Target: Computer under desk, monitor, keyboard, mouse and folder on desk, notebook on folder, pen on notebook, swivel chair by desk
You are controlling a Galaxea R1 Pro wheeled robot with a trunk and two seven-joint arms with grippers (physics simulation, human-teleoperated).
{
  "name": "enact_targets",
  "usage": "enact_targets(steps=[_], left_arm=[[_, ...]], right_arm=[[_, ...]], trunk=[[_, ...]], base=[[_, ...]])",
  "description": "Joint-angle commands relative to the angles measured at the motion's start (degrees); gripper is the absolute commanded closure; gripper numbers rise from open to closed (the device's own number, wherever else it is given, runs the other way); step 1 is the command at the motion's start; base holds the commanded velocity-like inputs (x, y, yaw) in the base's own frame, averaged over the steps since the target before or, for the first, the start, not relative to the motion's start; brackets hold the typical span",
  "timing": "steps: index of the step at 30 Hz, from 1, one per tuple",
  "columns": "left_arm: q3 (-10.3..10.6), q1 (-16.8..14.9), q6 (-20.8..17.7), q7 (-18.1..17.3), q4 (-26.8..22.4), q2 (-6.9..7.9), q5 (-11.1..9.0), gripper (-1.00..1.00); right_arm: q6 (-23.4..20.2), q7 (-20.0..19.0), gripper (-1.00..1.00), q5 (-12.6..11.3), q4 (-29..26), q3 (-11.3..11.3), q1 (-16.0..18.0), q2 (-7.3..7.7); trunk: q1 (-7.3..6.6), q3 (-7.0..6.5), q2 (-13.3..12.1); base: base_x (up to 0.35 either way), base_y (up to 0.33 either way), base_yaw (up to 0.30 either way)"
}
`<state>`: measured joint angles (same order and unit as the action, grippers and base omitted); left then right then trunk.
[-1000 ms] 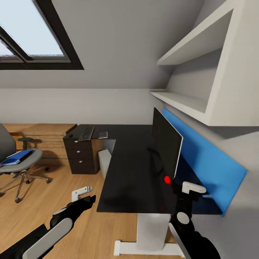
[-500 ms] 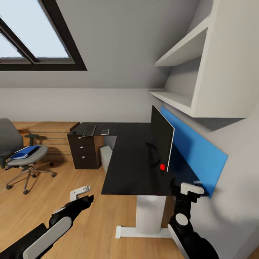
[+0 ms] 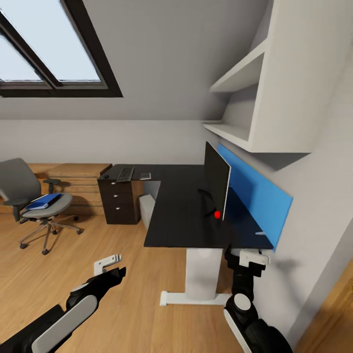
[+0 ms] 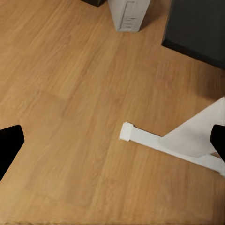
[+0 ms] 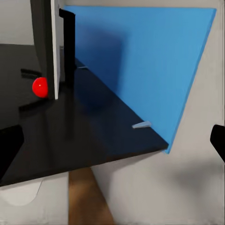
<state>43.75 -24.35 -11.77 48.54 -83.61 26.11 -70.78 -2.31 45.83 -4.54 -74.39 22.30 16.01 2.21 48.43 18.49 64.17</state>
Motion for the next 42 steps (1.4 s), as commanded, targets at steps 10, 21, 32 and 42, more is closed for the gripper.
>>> enact_targets(steps=[10, 21, 32, 42], left_arm=[[1.42, -0.08, 0.17, -0.03, 9.83, -0.35, -0.29, -1.00], [13.84, -0.08, 12.11, -28.30, 57.87, -11.16, -0.32, -1.00], [14.08, 4.84, 30.65, -44.77, 82.25, -21.46, -0.32, -1.00], [14.13, 7.67, 40.21, -44.58, 82.37, -25.65, -0.19, -1.00]], right_arm=[[2.51, -2.13, -1.00, -1.25, 10.17, 0.15, 0.07, 0.01], [18.77, -18.84, -1.00, -2.02, 46.68, 0.10, 0.07, -4.78], [40.52, -28.20, -1.00, -1.68, 68.66, -0.09, 0.07, -5.46], [42.82, -28.53, -1.00, -2.03, 73.34, -0.13, 0.07, -8.36]], trunk=[[-0.03, 0.08, 0.06], [-1.57, -1.18, -2.75], [-3.98, -3.16, -7.16], [-4.86, -3.86, -8.76]], base=[[-0.261, 0.172, 0.000], [-0.027, 0.019, 0.000], [0.000, 0.000, 0.000], [0.000, 0.000, 0.099]])
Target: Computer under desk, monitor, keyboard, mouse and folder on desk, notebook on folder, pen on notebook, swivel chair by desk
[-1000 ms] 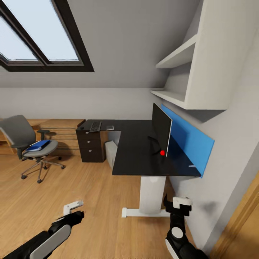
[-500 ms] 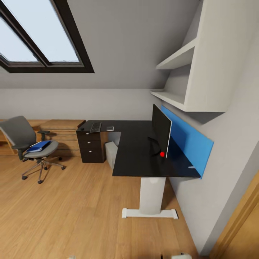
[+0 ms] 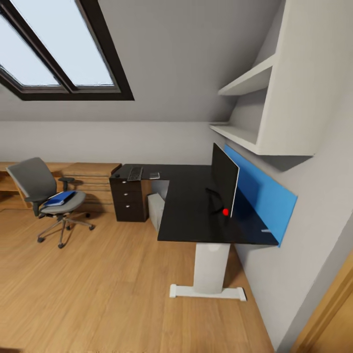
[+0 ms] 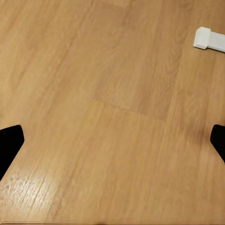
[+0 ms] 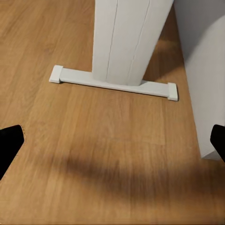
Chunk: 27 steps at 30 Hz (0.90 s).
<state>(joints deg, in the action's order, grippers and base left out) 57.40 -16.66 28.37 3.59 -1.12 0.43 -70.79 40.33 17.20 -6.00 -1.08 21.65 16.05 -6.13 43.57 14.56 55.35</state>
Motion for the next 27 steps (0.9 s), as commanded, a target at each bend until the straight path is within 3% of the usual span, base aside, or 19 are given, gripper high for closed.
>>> enact_targets(steps=[1, 9, 27], left_arm=[[0.46, 0.04, 0.09, 0.37, -0.11, 0.02, -0.21, -1.00], [0.44, 0.13, 0.03, 0.37, -0.11, 0.03, -0.17, -1.00], [0.52, 0.21, -0.58, 0.26, -0.11, 0.01, -0.09, -1.00]], right_arm=[[0.19, 0.10, -1.00, -0.58, 0.03, 0.52, 0.04, -0.02], [0.11, 0.20, -1.00, -0.58, 0.02, 0.58, 0.04, -0.10], [-0.13, 0.19, -1.00, -0.51, 0.02, 0.59, 0.04, -0.02]], trunk=[[0.01, 0.09, 0.05], [0.01, 0.40, 0.05], [0.01, 1.65, 0.05]], base=[[0.000, 0.000, 0.238], [0.050, 0.042, 0.246], [0.232, 0.200, 0.134]])
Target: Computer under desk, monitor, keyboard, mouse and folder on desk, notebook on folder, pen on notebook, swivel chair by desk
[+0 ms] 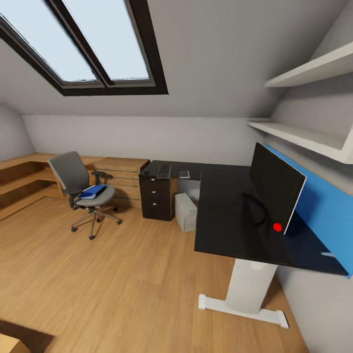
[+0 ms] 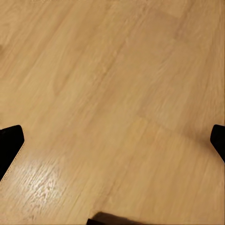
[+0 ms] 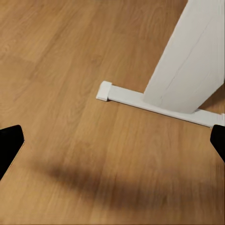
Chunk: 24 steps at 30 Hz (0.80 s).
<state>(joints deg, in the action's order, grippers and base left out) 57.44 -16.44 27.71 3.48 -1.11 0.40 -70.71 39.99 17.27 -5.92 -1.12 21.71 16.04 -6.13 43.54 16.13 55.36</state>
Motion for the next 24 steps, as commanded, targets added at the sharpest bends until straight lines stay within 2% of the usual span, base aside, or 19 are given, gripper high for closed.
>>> enact_targets(steps=[1, 13, 24], left_arm=[[0.50, 0.00, 0.04, 0.34, -0.12, 0.00, -0.16, -1.00], [0.53, 0.00, -0.56, 0.12, -0.12, -0.02, -0.13, -1.00], [0.49, 0.01, -0.59, 0.37, -0.12, 0.12, -0.21, -1.00]], right_arm=[[0.23, 0.10, -1.00, -0.50, 0.06, 0.52, 0.05, -0.02], [0.35, 0.02, -1.00, -0.48, 0.06, 0.48, 0.05, 0.23], [0.35, -0.04, -1.00, -0.32, 0.13, 0.58, 0.05, 0.20]], trunk=[[0.03, 0.09, 0.05], [0.03, 0.12, 0.05], [0.03, 0.12, 0.05]], base=[[0.241, 0.209, 0.006], [0.242, 0.210, -0.005], [0.263, 0.220, -0.227]])
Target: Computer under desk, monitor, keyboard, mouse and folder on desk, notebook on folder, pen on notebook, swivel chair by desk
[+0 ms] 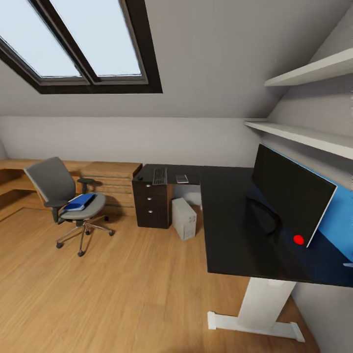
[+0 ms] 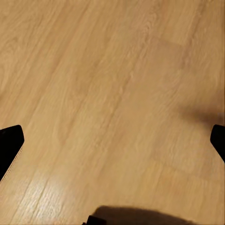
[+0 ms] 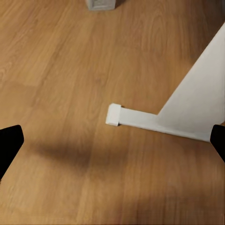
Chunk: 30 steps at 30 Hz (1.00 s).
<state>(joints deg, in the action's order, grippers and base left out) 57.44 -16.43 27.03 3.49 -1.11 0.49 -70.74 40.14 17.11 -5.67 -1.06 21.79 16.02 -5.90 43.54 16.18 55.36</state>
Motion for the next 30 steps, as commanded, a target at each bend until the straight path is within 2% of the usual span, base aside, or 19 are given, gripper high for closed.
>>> enact_targets(steps=[1, 10, 30], left_arm=[[0.48, 0.00, 0.11, 0.37, -0.12, 0.04, -0.18, -1.00], [0.48, 0.00, 0.14, 0.47, -0.12, 0.04, -0.19, -1.00], [0.41, 0.00, 0.21, 0.47, -0.12, 0.13, -0.19, -1.00]], right_arm=[[0.21, 0.11, -1.00, -0.57, 0.09, 0.53, 0.06, -0.06], [0.01, 0.11, -1.00, -0.72, 0.10, 0.54, 0.06, -0.25], [-0.06, 0.11, -1.00, -0.84, 0.10, 0.54, 0.06, -0.34]], trunk=[[0.03, 0.07, 0.04], [0.03, 0.36, 0.04], [0.03, 2.15, 0.04]], base=[[0.270, 0.233, -0.266], [0.270, 0.233, -0.217], [0.258, 0.249, -0.012]])
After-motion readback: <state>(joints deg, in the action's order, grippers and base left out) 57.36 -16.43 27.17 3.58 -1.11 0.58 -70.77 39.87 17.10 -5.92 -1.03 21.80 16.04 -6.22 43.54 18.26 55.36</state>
